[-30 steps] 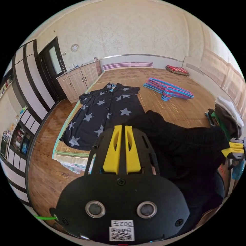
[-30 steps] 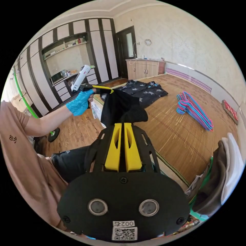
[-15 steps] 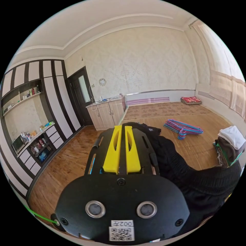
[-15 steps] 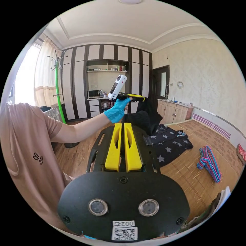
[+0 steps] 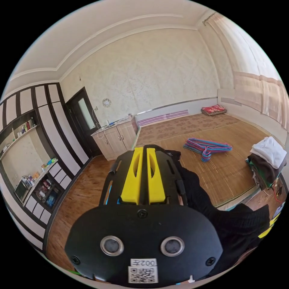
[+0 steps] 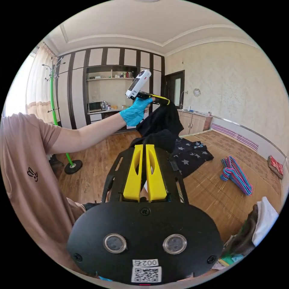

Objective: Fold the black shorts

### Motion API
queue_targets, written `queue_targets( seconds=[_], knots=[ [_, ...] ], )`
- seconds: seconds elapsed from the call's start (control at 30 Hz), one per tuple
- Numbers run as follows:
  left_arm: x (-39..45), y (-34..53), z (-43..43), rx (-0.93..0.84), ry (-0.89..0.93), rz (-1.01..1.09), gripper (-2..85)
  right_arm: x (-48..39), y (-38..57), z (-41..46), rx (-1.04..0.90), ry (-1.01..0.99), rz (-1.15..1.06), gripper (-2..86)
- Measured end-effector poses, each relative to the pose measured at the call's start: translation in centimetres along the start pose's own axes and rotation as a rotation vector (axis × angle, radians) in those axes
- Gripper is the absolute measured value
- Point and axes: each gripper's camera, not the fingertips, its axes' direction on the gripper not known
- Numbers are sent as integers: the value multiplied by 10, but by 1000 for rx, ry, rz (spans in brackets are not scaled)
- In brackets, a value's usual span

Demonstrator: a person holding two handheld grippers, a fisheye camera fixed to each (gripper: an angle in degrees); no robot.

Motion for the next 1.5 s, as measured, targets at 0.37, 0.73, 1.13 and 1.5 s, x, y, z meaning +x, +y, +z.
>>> queue_targets(
  seconds=[0.37, 0.73, 1.13, 1.5],
  knots=[
    [120, -31, 56, -22, 176, 203, -8, 48, 88, -15, -203, 423, 201, -8],
    [259, -71, 113, -81, 390, 420, -7, 92, 170, -27, -307, 551, 447, -8],
    [308, -49, 138, -189, 530, 546, -8, 114, 225, -19, -371, 543, 579, -7],
    [222, 13, 119, -309, 582, 489, 7, 117, 247, -27, -422, 537, 625, 24]
  ],
)
